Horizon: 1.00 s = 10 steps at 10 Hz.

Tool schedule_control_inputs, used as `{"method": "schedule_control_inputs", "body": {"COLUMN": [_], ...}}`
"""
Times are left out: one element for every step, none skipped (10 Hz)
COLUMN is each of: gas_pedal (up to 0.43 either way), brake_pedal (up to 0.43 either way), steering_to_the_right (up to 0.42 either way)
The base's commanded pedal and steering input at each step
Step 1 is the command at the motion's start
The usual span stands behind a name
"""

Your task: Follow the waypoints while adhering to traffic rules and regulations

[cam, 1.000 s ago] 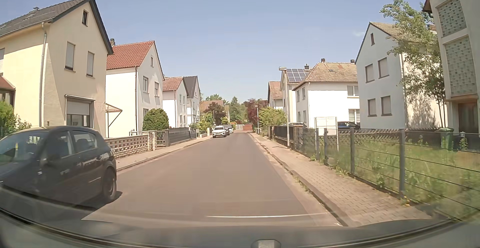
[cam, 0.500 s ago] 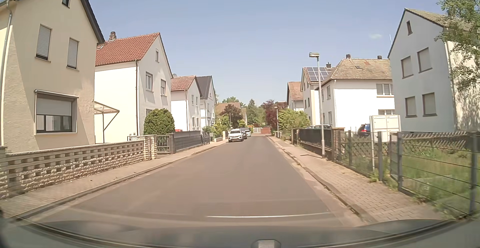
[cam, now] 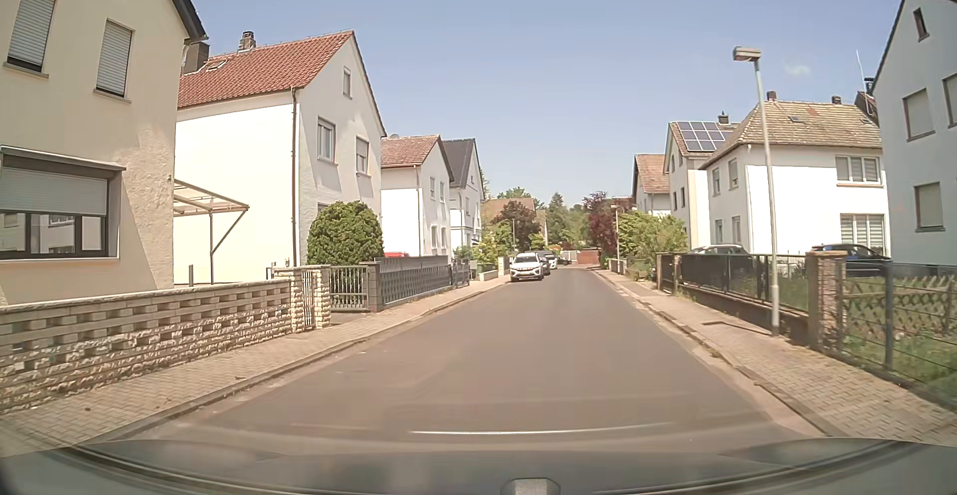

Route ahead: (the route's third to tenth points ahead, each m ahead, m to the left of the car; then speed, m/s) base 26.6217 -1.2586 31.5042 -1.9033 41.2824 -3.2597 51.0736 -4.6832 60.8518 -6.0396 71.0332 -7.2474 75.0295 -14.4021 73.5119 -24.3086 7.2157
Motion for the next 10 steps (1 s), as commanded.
{"method": "schedule_control_inputs", "body": {"gas_pedal": [0.000, 0.000, 0.000, 0.000, 0.000, 0.000, 0.000, 0.000, 0.000, 0.000], "brake_pedal": [0.134, 0.134, 0.134, 0.134, 0.140, 0.152, 0.165, 0.177, 0.189, 0.189], "steering_to_the_right": [-0.094, -0.075, -0.054, -0.027, 0.000, 0.018, 0.036, 0.049, 0.056, 0.060]}}
